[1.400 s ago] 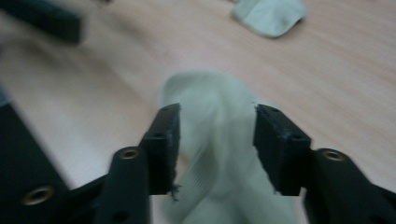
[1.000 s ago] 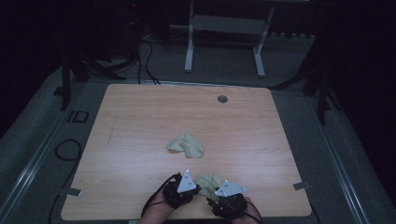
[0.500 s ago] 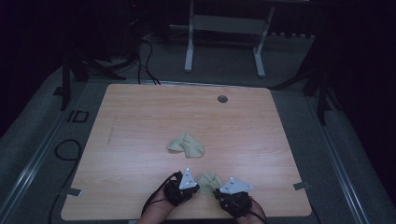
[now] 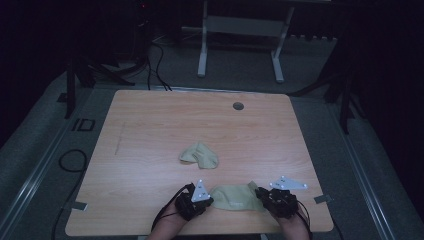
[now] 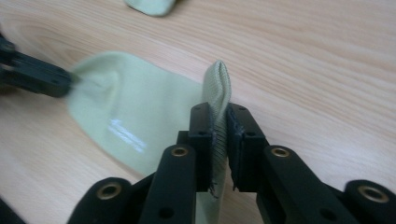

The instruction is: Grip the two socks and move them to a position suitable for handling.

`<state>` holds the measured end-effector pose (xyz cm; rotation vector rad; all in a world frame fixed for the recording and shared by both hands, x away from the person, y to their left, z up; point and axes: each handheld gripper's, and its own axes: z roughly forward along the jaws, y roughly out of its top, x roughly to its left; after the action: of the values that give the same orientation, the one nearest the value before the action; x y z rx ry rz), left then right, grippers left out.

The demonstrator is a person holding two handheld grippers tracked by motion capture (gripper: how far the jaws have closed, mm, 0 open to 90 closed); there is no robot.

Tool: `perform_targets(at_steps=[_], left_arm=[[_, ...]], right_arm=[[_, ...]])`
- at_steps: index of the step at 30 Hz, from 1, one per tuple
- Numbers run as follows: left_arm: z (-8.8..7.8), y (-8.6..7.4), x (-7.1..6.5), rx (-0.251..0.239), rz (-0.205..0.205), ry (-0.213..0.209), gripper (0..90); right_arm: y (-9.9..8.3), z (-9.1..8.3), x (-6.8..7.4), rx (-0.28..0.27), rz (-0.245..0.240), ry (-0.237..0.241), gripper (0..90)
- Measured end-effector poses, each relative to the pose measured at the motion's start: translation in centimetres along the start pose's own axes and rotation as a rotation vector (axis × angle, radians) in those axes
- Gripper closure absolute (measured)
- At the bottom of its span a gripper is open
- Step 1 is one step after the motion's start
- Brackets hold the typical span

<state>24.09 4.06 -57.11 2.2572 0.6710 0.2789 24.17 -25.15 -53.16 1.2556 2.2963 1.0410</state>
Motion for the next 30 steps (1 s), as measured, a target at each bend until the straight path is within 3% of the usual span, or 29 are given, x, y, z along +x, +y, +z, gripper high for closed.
perform_targets(at_steps=[4,9,12,16,18,22,23,27,30], left_arm=[[0.0,0.0,0.1,0.004,-0.004,-0.009,88.9],[0.0,0.0,0.2,0.001,-0.011,-0.012,88.9],[0.0,0.0,0.3,-0.002,-0.035,-0.037,85.8],[-0.6,0.0,0.3,-0.041,-0.066,-0.051,61.2],[-1.5,-0.2,0.5,-0.087,-0.099,-0.045,59.1],[-3.1,-0.7,0.8,-0.13,-0.119,-0.047,55.3],[-3.8,-1.2,1.0,-0.142,-0.125,-0.03,55.3],[-4.5,-2.2,1.4,-0.141,-0.133,-0.011,55.3],[-5.1,-3.3,2.0,-0.152,-0.17,-0.002,52.6]], right_arm=[[-0.6,0.4,-1.1,0.029,0.027,-0.023,66.1],[-0.7,0.3,-2.0,0.023,0.046,-0.047,69.2],[-0.3,0.2,-1.6,0.02,0.022,-0.044,68.9],[0.3,0.4,-1.3,0.014,0.013,-0.027,65.1],[1.0,0.9,-1.0,0.013,0.002,-0.017,59.9],[2.0,1.8,-0.4,0.02,-0.021,-0.002,56.7],[2.7,2.3,0.0,0.019,-0.031,0.008,55.2],[4.2,3.1,0.7,0.01,-0.049,0.025,52.7],[5.7,4.1,1.4,0.007,-0.069,0.037,50.8]])
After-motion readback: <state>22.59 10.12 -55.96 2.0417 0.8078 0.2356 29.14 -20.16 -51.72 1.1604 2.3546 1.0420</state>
